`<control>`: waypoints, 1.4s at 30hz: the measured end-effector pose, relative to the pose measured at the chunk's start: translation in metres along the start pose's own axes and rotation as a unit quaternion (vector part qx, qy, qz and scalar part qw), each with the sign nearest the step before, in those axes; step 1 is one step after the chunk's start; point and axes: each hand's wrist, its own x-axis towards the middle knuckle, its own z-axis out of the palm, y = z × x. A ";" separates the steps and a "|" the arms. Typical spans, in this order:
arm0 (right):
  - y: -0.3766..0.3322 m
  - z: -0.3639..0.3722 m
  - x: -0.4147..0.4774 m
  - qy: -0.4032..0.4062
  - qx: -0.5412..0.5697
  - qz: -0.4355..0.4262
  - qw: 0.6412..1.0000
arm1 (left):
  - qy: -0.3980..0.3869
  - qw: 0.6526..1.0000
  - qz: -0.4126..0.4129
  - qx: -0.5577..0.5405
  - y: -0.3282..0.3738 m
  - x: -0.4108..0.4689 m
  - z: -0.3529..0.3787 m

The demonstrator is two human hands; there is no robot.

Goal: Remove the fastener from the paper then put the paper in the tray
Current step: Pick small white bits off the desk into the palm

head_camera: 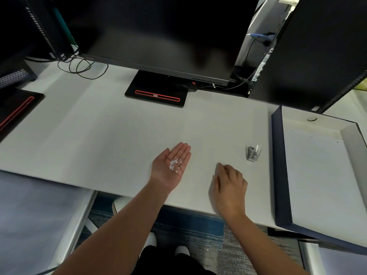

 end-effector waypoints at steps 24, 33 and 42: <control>-0.007 -0.033 0.036 -0.120 0.470 0.222 0.845 | 0.000 0.999 -0.027 0.034 -0.018 0.016 0.016; -0.034 -0.033 0.033 -0.025 0.438 0.213 0.873 | 0.000 0.999 -0.024 0.042 -0.018 0.015 0.015; 0.010 -0.006 0.017 -0.008 0.234 0.090 0.968 | -0.001 0.999 -0.026 0.040 -0.017 0.015 0.015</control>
